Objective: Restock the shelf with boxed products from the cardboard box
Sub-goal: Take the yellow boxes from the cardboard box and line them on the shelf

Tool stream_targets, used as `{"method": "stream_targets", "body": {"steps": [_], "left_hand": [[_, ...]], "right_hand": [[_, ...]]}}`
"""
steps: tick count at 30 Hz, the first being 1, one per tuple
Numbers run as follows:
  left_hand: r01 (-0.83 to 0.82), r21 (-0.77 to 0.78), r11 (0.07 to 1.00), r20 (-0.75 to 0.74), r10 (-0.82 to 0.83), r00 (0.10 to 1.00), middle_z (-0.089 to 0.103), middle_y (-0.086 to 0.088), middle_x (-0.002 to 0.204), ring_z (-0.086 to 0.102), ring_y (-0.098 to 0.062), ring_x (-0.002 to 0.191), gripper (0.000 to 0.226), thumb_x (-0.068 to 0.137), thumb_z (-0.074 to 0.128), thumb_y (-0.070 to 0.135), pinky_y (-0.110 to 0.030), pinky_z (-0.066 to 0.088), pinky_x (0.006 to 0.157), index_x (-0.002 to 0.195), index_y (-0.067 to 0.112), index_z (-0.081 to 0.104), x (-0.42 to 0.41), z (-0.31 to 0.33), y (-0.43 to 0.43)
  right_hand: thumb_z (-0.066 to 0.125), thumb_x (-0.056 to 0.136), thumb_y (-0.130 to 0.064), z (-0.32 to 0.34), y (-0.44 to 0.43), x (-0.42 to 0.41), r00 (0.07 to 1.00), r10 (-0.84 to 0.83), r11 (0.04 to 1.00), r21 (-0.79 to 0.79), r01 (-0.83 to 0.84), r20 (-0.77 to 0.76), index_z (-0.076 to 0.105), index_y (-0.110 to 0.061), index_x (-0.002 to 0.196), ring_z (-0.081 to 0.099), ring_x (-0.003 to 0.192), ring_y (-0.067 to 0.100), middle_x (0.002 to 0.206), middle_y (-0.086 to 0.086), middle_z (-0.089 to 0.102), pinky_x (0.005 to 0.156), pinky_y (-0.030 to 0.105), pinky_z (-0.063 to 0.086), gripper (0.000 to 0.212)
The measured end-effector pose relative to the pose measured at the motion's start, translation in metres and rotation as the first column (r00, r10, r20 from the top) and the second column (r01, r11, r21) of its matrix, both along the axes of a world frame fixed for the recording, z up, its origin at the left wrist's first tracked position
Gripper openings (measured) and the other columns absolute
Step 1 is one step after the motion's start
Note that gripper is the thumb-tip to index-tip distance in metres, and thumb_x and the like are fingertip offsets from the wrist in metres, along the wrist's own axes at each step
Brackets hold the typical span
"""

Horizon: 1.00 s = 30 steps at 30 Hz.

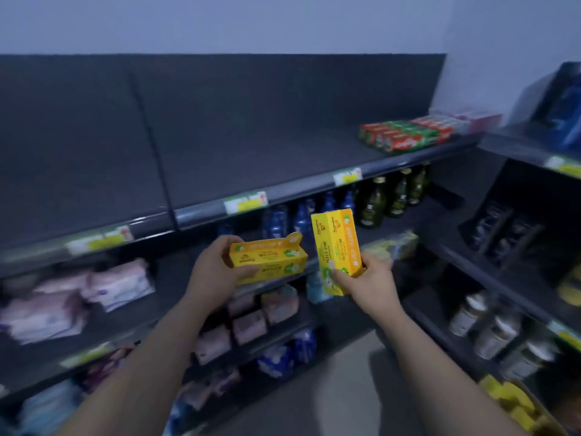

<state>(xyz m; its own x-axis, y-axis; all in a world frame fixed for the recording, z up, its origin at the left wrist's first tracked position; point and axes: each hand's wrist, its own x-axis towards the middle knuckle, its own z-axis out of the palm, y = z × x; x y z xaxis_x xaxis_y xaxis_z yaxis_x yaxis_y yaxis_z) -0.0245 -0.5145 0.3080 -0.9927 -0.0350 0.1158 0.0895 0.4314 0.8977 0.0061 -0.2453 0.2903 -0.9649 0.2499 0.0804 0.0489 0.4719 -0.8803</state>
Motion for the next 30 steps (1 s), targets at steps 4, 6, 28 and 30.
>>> {"method": "stream_targets", "body": {"steps": [4,6,28,30], "left_hand": [[-0.117,0.048,0.992,-0.059,0.119,0.991,0.068,0.0,0.095,0.064,-0.021,0.085,0.046,0.066,0.085,0.008,-0.038,0.055,0.075,0.097,0.027,0.057,0.013,0.025,-0.094],[-0.177,0.107,0.978,-0.079,0.186,0.979,0.067,0.001,0.091,0.062,-0.017,0.079,0.046,0.068,0.083,0.006,-0.028,0.052,0.066,0.101,0.022,0.056,0.021,0.037,-0.136],[-0.678,0.378,0.631,-0.217,0.772,0.597,0.068,-0.001,0.101,0.064,-0.017,0.091,0.046,0.074,0.079,0.009,-0.031,0.056,0.074,0.111,0.024,0.055,0.122,0.094,-0.459],[-0.702,0.394,0.593,-0.215,0.802,0.557,0.068,-0.001,0.101,0.066,-0.017,0.093,0.052,0.074,0.078,0.006,-0.027,0.056,0.07,0.117,0.02,0.054,0.128,0.1,-0.484]], "right_hand": [[0.077,0.077,-0.037,0.024,-0.091,-0.015,0.99,0.128,0.992,0.021,-0.127,-0.061,0.063,-0.024,0.086,0.065,0.07,0.009,0.079,-0.007,0.068,0.06,0.031,0.055,0.022],[0.077,0.076,-0.041,0.038,-0.134,-0.023,0.979,0.188,0.981,0.059,-0.183,-0.083,0.063,-0.025,0.084,0.064,0.066,0.01,0.075,-0.007,0.067,0.057,0.033,0.053,0.023],[0.079,0.076,-0.031,0.131,-0.514,-0.082,0.622,0.754,0.649,0.096,-0.754,-0.212,0.066,-0.023,0.091,0.068,0.071,0.006,0.084,-0.01,0.071,0.058,0.024,0.053,0.021],[0.079,0.077,-0.029,0.136,-0.543,-0.088,0.567,0.796,0.595,0.101,-0.798,-0.211,0.065,-0.025,0.088,0.068,0.072,0.006,0.084,-0.01,0.071,0.058,0.022,0.053,0.018]]}}
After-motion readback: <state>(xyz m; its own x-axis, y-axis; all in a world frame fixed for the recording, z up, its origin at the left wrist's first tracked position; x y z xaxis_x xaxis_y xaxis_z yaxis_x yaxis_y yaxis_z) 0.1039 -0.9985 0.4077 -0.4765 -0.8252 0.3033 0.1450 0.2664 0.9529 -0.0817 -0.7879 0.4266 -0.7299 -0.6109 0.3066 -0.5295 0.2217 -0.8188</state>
